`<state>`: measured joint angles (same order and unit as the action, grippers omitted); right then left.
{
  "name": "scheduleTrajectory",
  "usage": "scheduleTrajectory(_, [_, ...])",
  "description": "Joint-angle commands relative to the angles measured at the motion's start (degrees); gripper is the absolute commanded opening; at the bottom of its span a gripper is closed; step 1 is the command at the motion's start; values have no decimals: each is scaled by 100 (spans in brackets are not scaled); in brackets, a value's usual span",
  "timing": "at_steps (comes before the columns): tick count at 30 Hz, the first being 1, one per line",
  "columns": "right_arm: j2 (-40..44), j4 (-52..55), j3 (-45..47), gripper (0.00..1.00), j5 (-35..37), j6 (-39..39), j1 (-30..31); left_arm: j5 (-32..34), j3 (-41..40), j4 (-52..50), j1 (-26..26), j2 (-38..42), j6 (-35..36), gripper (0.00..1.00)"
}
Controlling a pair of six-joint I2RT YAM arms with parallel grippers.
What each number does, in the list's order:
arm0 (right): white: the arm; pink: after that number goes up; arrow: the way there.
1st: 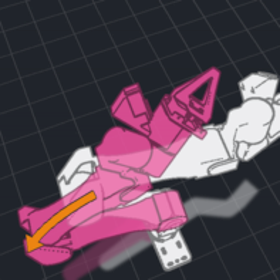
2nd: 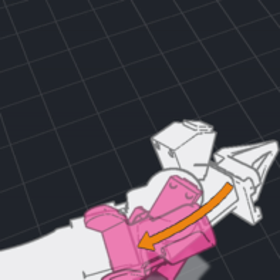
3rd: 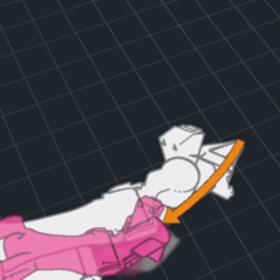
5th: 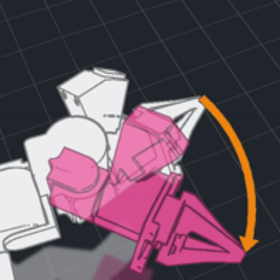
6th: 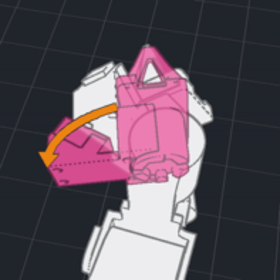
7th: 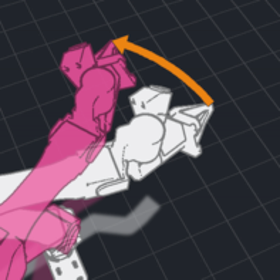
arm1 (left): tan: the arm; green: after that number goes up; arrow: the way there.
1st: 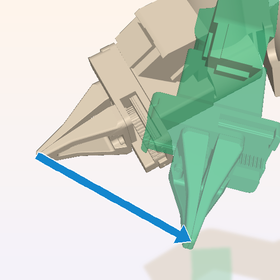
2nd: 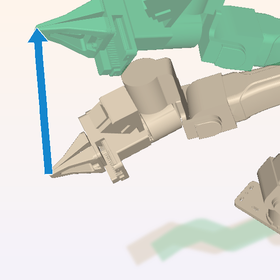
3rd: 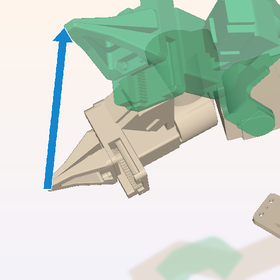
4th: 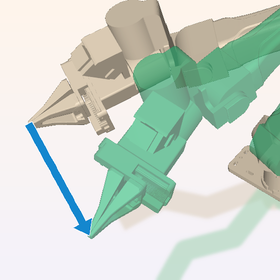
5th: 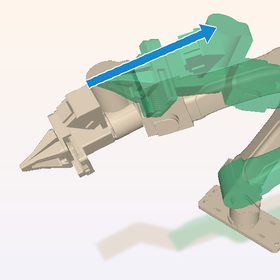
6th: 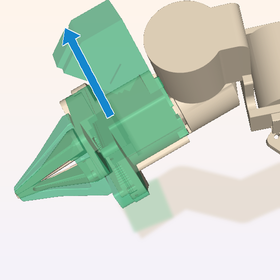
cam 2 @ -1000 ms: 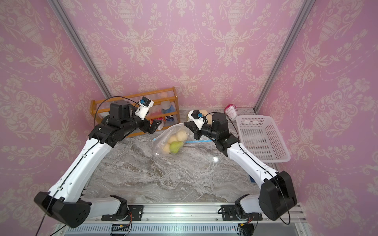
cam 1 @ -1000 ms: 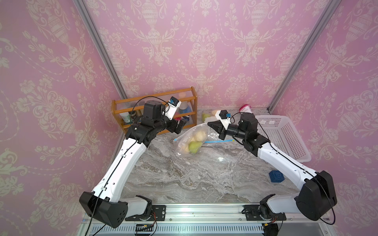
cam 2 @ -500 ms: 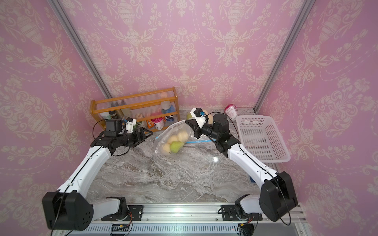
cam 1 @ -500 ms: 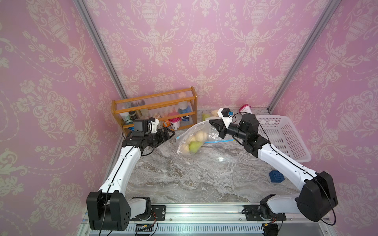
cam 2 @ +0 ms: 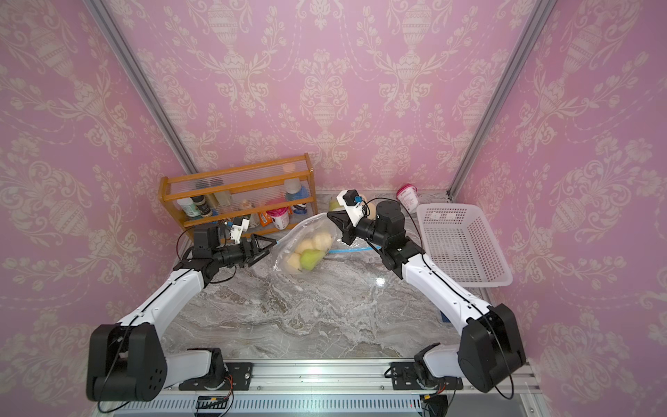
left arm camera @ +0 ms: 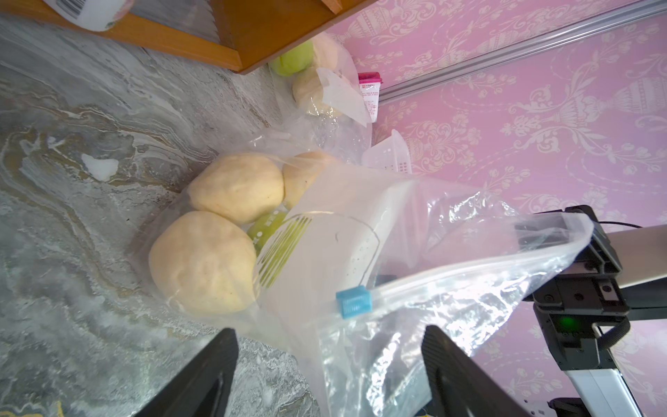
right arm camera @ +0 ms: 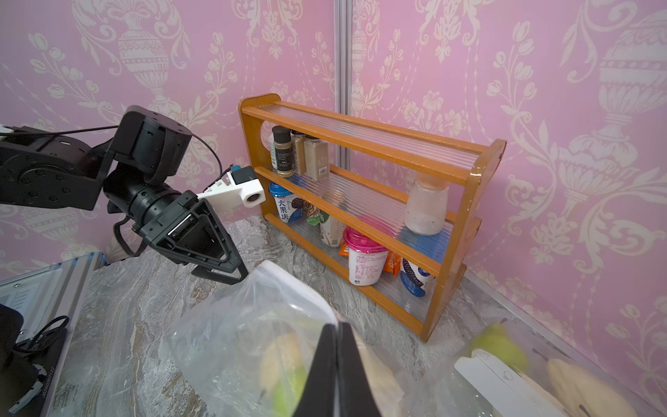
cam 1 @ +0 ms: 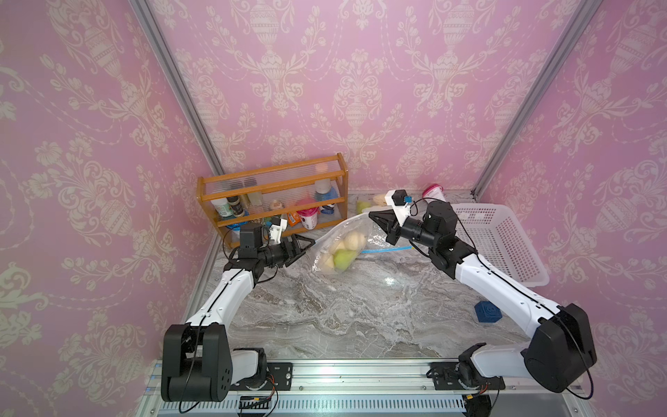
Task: Open the zip-top bag and take out the pear
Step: Unzip the zipper on the zipper food storage bag.
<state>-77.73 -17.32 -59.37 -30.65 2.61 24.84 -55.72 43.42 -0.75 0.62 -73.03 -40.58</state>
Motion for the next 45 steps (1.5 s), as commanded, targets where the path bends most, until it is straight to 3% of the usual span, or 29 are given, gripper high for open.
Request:
scheduleTrajectory(1, [164, -260, 57, 0, -134, -248, -33, -570, -282, 934, 13, -133, -400, 79])
scheduleTrajectory(11, [204, -461, 150, 0, -143, -419, -34, -791, -220, 1209, -111, -353, -557, 70])
scheduleTrajectory(12, [214, -440, 168, 0, -126, -411, -37, -816, -221, 1324, -124, -320, -611, 66])
scheduleTrajectory(15, [250, -427, 200, 0, -86, -398, -35, -969, -207, 1649, -134, -185, -872, 38])
scheduleTrajectory(17, [246, -404, 189, 0, -77, -386, -37, -971, -92, 1316, -133, -70, -642, 24])
scheduleTrajectory(26, [401, -260, 234, 0, 31, -272, -151, -533, 509, -275, -30, 484, 597, 1])
scheduleTrajectory(32, [638, 528, 228, 0, -315, -20, -201, -293, 990, -338, -27, 616, 906, 0])
scheduleTrajectory(36, [778, 1513, 30, 0, -617, -225, -203, -130, 1641, -777, -137, 615, 1848, 0])
scheduleTrajectory(37, [805, 1814, -83, 5, -590, -238, -205, -86, 1778, -840, -195, 623, 2150, 0])
scheduleTrajectory(39, [822, 2525, -394, 24, -414, -227, -207, 11, 1976, -930, -300, 642, 2776, 0])
scheduleTrajectory(45, [546, 4347, -1725, 34, -732, 210, -130, -24, 2634, -1319, -361, 347, 3811, 0])
